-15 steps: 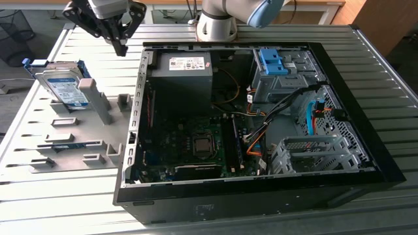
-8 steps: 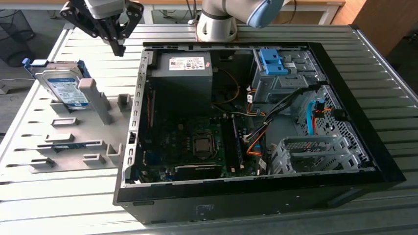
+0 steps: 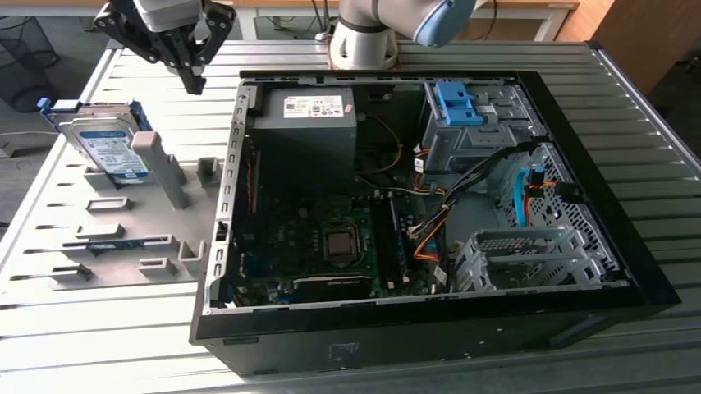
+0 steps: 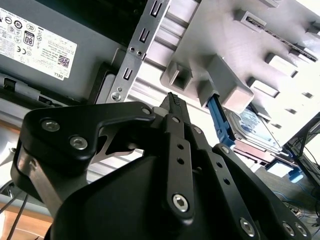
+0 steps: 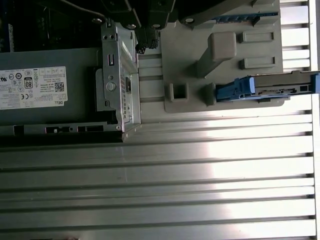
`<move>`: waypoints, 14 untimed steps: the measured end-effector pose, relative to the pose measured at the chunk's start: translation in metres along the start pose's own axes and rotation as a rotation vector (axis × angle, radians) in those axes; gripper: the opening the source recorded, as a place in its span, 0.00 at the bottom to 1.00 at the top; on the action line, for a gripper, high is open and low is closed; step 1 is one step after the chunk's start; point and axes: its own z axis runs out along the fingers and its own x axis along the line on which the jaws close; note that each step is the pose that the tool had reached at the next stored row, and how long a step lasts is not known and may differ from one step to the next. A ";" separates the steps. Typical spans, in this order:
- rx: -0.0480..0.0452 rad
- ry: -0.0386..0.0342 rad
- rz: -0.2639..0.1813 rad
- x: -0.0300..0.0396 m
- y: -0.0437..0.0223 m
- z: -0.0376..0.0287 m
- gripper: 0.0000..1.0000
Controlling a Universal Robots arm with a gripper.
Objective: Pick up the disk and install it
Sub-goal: 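Reach for the disk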
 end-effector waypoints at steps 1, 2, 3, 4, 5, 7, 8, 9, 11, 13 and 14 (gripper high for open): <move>0.0000 0.0000 0.000 0.0007 0.0000 0.0000 0.11; 0.0000 -0.0001 0.000 0.0014 0.0000 0.0001 0.11; 0.0000 0.0000 0.000 0.0022 0.0000 0.0002 0.11; 0.0000 0.0000 0.000 0.0029 0.0000 0.0002 0.11; 0.0000 0.0000 0.000 0.0037 0.0000 0.0003 0.11; 0.0000 0.0000 0.000 0.0052 0.0000 0.0004 0.11; 0.0000 0.0000 0.000 0.0061 0.0001 0.0005 0.11; 0.0000 0.0000 0.000 0.0068 0.0001 0.0005 0.11; 0.0000 0.0000 0.000 0.0086 0.0002 0.0008 0.11; 0.0000 0.0000 0.000 0.0102 0.0003 0.0009 0.11; 0.0000 0.0000 0.000 0.0110 0.0003 0.0009 0.11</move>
